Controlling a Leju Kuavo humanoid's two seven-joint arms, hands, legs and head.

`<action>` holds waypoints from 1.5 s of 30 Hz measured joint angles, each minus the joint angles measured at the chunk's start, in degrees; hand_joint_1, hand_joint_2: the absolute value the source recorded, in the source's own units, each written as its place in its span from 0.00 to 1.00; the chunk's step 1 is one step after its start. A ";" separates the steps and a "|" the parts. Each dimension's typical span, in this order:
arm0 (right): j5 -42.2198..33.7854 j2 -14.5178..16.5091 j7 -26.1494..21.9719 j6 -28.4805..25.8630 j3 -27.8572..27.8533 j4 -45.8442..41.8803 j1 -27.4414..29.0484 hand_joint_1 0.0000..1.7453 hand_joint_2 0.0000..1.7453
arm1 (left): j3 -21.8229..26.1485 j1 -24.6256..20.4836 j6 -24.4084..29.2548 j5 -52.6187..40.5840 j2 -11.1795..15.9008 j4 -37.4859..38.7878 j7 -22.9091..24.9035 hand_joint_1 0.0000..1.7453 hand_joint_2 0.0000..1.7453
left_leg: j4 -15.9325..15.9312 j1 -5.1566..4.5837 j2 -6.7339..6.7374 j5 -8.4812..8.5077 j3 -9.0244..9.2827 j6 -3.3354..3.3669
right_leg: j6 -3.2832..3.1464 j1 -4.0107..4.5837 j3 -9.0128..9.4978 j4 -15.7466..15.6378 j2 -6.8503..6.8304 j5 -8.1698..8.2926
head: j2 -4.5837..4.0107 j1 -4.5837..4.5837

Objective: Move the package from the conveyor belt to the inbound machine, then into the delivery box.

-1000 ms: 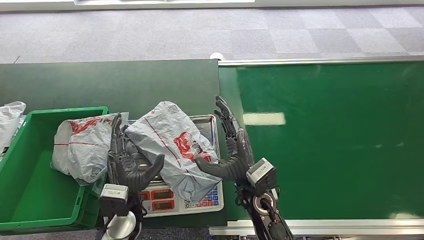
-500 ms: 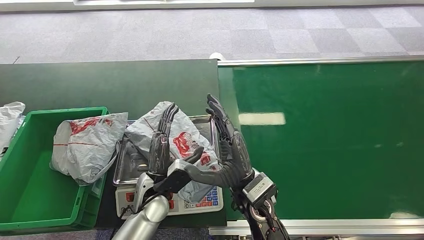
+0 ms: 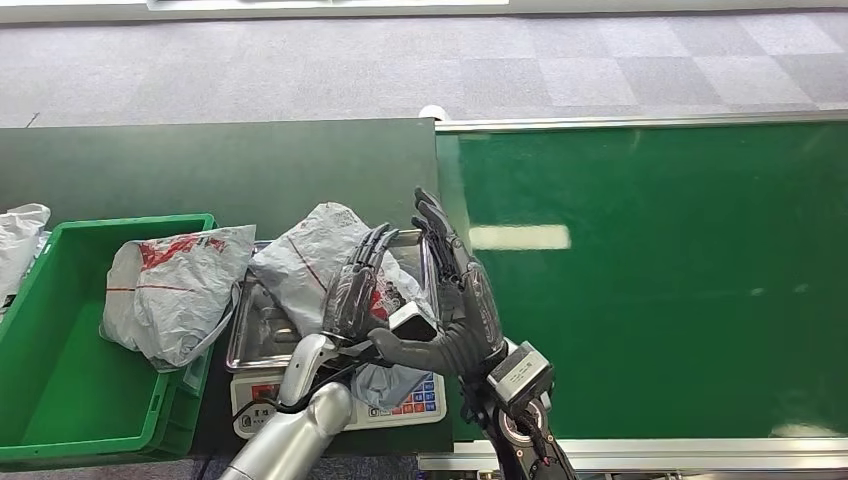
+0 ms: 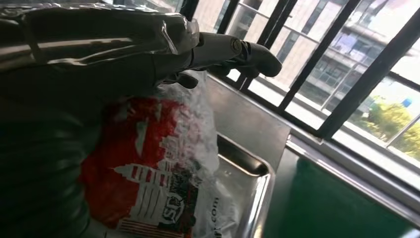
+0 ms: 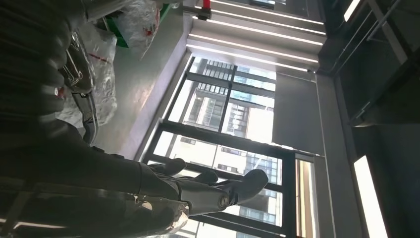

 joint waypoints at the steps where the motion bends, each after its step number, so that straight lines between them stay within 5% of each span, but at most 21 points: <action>1: -0.02 0.00 -0.09 0.00 -0.28 0.14 0.44 0.00 1.00 | 0.60 0.12 -0.73 -0.83 0.24 0.56 2.32 0.00 1.00 | 0.00 0.00 0.01 0.00 0.00 0.00 | 0.00 0.00 0.00 0.00 0.01 0.00 | 0.00 -0.01; 5: -0.06 0.00 -0.27 0.00 -1.64 0.88 2.24 0.00 1.00 | 3.57 0.54 -2.38 -2.84 1.13 1.41 6.54 0.04 1.00 | -0.02 0.00 0.07 -0.03 0.05 -0.01 | -0.02 0.01 0.06 0.00 0.04 -0.02 | 0.00 0.00; 6: -0.07 0.00 -0.27 0.01 -2.04 1.05 2.65 0.00 1.00 | 4.23 0.66 -2.82 -3.45 1.26 1.45 7.02 0.16 1.00 | -0.03 0.00 0.10 -0.04 0.09 -0.01 | -0.02 0.01 0.10 0.00 0.07 -0.02 | 0.00 0.00; 8: -0.14 0.00 -0.28 0.14 -2.86 1.34 3.40 0.00 1.00 | 5.38 0.87 -4.21 -5.28 1.47 1.46 8.53 0.66 1.00 | -0.06 0.01 0.15 -0.09 0.23 -0.05 | -0.05 0.01 0.26 0.00 0.11 -0.04 | 0.00 0.00; 10: -0.26 0.01 -0.28 0.31 -3.66 1.55 4.02 0.00 1.00 | 6.37 1.04 -6.03 -6.89 1.56 1.45 10.00 1.00 1.00 | -0.09 0.01 0.16 -0.19 0.44 -0.12 | -0.11 0.02 0.49 0.00 0.14 -0.08 | 0.00 0.01; 18: -0.66 0.15 -0.25 0.38 -5.48 1.73 5.63 0.00 1.00 | 10.46 1.97 -7.58 -6.00 1.58 1.19 8.45 1.00 1.00 | -0.28 0.07 0.24 -0.25 1.27 -0.25 | -0.22 0.06 1.15 0.00 0.26 -0.14 | 0.00 0.00; 26: -1.65 0.15 -0.40 -0.44 -6.21 2.55 6.15 0.00 1.00 | 12.67 5.12 -9.91 10.39 1.76 -3.64 -5.12 1.00 1.00 | -0.32 0.07 0.18 -0.15 1.25 -0.32 | -0.25 0.06 1.02 0.02 0.23 -0.16 | 0.00 -0.01; 33: -2.06 0.15 -0.60 -0.68 -6.58 3.20 6.23 0.00 1.00 | 12.62 8.18 -13.30 20.10 2.00 -8.88 -11.49 0.99 1.00 | -0.29 0.05 0.16 -0.15 0.74 -0.31 | -0.24 0.03 0.55 0.01 0.21 -0.17 | 0.00 0.01; 38: -3.68 0.13 -1.84 -1.33 -6.77 4.72 5.85 0.00 1.00 | 11.31 12.50 -21.30 43.67 2.68 -19.22 -25.15 0.96 1.00 | -0.29 0.05 0.16 -0.15 0.48 -0.31 | -0.24 0.03 0.29 0.01 0.22 -0.17 | 0.00 0.00; 45: -4.87 -0.04 -2.51 -2.21 -7.30 6.66 5.91 0.00 1.00 | 9.93 18.07 -17.94 49.76 3.90 -37.04 -29.68 0.99 1.00 | -0.30 0.06 0.15 -0.15 0.37 -0.32 | -0.25 0.05 0.17 0.01 0.21 -0.18 | 0.00 0.00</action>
